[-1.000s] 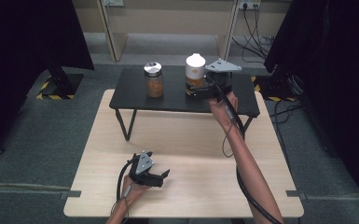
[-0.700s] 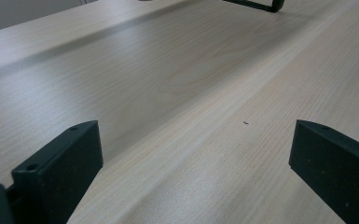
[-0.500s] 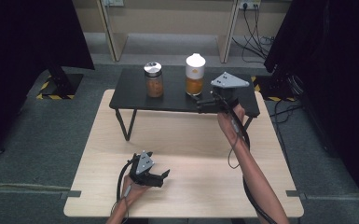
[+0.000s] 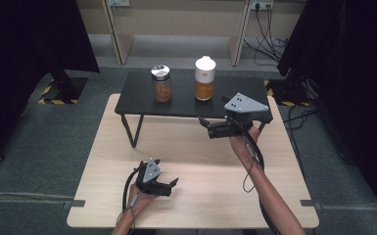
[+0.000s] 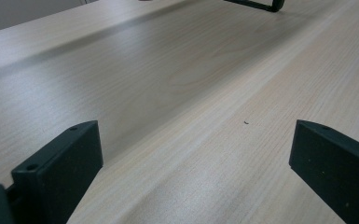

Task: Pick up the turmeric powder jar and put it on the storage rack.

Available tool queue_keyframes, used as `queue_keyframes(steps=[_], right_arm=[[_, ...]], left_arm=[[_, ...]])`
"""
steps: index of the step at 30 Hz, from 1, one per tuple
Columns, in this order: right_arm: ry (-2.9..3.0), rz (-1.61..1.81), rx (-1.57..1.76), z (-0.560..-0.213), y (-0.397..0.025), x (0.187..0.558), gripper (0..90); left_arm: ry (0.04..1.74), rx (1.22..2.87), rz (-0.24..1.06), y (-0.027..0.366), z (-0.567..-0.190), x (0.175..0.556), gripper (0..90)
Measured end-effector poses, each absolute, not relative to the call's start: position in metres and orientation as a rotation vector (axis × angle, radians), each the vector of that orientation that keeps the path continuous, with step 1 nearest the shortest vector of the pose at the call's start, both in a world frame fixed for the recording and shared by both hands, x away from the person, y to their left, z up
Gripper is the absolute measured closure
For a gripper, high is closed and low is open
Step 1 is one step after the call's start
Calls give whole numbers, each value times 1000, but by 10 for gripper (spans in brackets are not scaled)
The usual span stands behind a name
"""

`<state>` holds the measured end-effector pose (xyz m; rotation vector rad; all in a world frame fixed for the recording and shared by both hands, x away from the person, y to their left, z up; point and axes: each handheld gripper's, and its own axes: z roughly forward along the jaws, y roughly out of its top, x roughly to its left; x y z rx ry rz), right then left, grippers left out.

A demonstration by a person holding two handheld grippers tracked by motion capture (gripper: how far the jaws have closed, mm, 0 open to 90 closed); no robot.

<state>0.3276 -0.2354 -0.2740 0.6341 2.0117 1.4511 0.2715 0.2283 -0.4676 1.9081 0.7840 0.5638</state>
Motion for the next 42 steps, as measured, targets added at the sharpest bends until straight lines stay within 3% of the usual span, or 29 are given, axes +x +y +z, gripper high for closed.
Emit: queue_keyframes(steps=[14,34,42], right_arm=[[2008,1395,553,-321,-245,291,1],[2097,1319,672,-414,-246,282,2],[2126,1283,688,-437,-242,282,2]], left_arm=[[786,1906,560,229,-468,272,16],[787,1909,562,229,-467,272,17],[787,1907,561,229,-468,272,17]])
